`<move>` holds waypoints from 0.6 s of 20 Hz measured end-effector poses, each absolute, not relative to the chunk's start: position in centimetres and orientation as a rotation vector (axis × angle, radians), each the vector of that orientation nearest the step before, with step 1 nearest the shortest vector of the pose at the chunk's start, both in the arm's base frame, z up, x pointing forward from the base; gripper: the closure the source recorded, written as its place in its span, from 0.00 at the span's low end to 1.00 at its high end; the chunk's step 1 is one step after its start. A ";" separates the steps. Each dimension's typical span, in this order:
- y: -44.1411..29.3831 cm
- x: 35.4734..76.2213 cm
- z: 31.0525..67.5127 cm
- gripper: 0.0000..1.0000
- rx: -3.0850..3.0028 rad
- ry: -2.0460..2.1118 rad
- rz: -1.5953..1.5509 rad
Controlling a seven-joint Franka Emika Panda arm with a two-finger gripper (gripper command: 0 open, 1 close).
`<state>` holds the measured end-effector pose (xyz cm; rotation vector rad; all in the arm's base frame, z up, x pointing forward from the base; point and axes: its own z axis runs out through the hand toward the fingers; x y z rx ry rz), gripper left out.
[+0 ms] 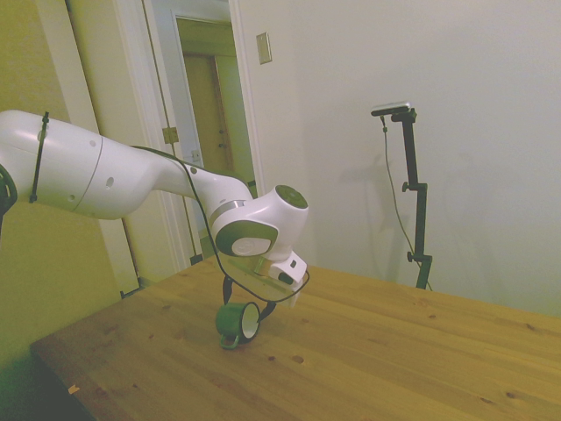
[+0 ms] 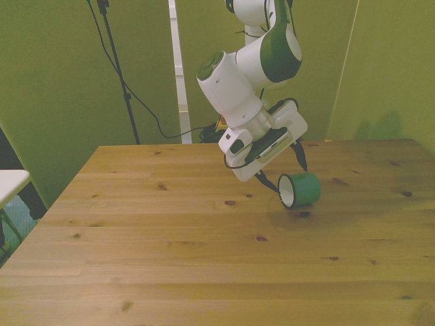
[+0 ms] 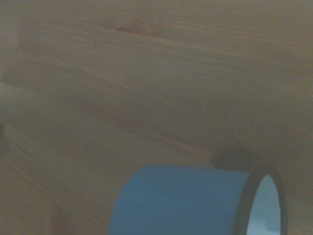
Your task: Flip the mug upright
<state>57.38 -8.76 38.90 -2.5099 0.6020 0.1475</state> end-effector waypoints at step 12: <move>-8.6 57.8 36.3 0.00 -2.295 0.465 0.275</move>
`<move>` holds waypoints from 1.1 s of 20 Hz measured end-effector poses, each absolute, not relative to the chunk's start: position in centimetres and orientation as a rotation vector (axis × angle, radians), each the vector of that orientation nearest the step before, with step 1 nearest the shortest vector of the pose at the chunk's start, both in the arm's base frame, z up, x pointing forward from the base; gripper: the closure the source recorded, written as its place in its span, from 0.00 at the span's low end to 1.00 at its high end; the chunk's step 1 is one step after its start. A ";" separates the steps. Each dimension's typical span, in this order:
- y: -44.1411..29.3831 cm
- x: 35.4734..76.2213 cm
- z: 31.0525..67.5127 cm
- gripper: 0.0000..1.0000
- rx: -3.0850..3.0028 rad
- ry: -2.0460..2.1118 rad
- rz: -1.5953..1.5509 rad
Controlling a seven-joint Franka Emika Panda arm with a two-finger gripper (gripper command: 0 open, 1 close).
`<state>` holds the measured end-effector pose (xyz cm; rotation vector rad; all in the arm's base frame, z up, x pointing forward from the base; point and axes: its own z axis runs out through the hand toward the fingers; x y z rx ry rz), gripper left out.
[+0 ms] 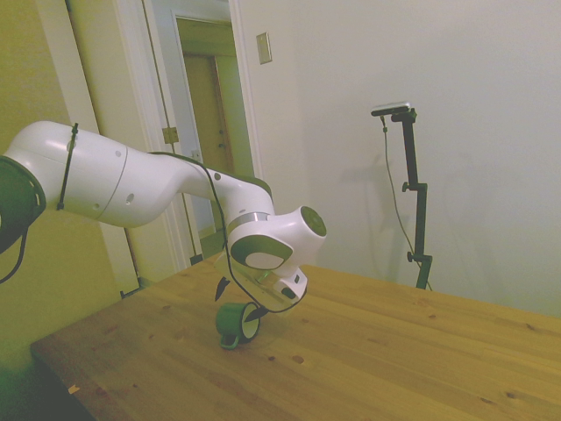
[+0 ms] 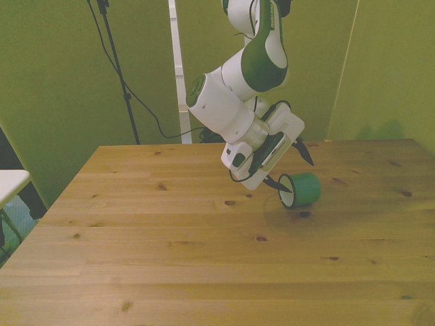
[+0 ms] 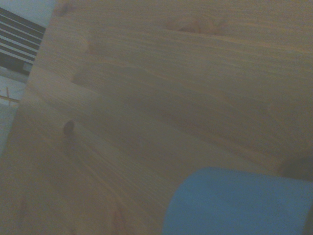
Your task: Flip the mug upright
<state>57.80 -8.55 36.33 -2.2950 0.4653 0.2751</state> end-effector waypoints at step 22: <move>-6.5 57.6 34.4 1.00 -2.129 0.439 0.389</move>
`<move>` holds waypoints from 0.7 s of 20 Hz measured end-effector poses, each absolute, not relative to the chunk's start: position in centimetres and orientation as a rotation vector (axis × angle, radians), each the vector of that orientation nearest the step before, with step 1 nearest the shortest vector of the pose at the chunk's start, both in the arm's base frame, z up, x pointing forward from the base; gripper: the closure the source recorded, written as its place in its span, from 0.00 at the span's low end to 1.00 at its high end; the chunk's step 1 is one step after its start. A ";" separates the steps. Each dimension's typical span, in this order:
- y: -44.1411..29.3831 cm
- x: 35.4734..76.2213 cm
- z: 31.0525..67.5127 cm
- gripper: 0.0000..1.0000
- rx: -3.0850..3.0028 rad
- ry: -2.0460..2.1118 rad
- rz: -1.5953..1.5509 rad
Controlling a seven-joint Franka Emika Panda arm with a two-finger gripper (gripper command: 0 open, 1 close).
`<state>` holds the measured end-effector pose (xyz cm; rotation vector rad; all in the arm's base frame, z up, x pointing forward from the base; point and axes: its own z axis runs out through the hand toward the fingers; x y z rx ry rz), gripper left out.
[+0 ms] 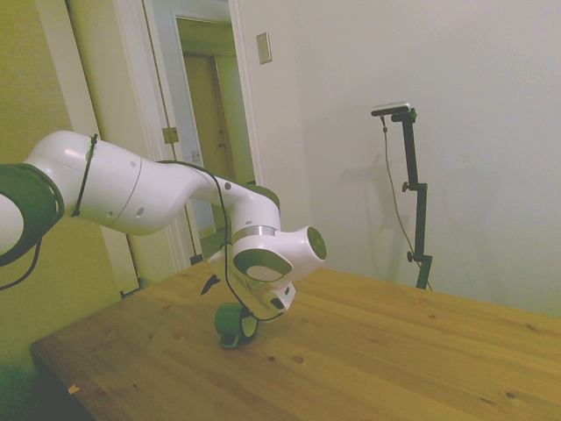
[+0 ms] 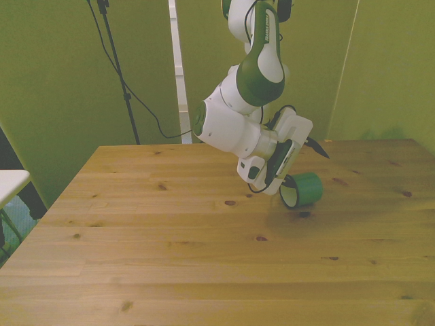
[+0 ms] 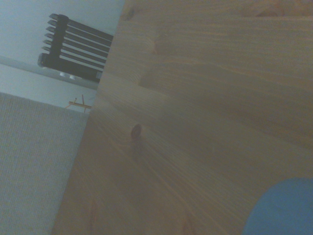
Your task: Flip the mug upright
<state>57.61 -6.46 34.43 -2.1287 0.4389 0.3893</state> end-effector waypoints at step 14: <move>-6.6 57.6 34.2 1.00 -2.128 0.441 0.391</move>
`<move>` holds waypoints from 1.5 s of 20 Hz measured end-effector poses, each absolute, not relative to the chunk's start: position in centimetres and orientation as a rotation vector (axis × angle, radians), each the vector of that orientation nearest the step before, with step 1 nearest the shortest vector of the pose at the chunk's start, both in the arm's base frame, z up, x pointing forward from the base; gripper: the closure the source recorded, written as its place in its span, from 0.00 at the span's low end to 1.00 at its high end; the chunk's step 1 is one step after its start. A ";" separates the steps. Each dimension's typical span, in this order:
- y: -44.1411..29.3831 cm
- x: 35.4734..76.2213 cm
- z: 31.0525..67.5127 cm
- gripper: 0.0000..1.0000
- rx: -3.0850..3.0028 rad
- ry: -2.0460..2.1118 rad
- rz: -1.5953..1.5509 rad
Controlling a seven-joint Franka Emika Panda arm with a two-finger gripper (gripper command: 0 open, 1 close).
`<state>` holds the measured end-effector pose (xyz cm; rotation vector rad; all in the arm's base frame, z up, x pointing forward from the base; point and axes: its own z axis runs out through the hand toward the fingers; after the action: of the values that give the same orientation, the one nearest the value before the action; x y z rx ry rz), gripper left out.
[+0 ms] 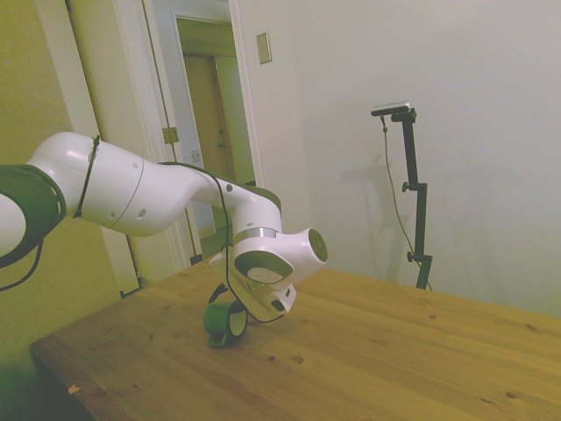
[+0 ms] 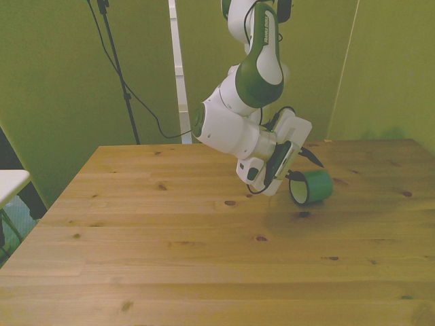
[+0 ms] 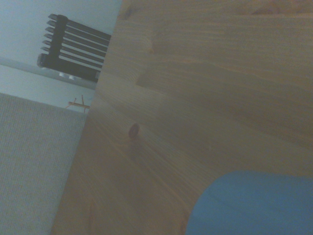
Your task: Flip the mug upright
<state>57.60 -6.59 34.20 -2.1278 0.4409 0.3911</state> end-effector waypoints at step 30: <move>-1.5 52.1 41.6 1.00 -2.848 0.603 -0.231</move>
<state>52.14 -1.52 41.61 -2.8475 0.6028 -0.2306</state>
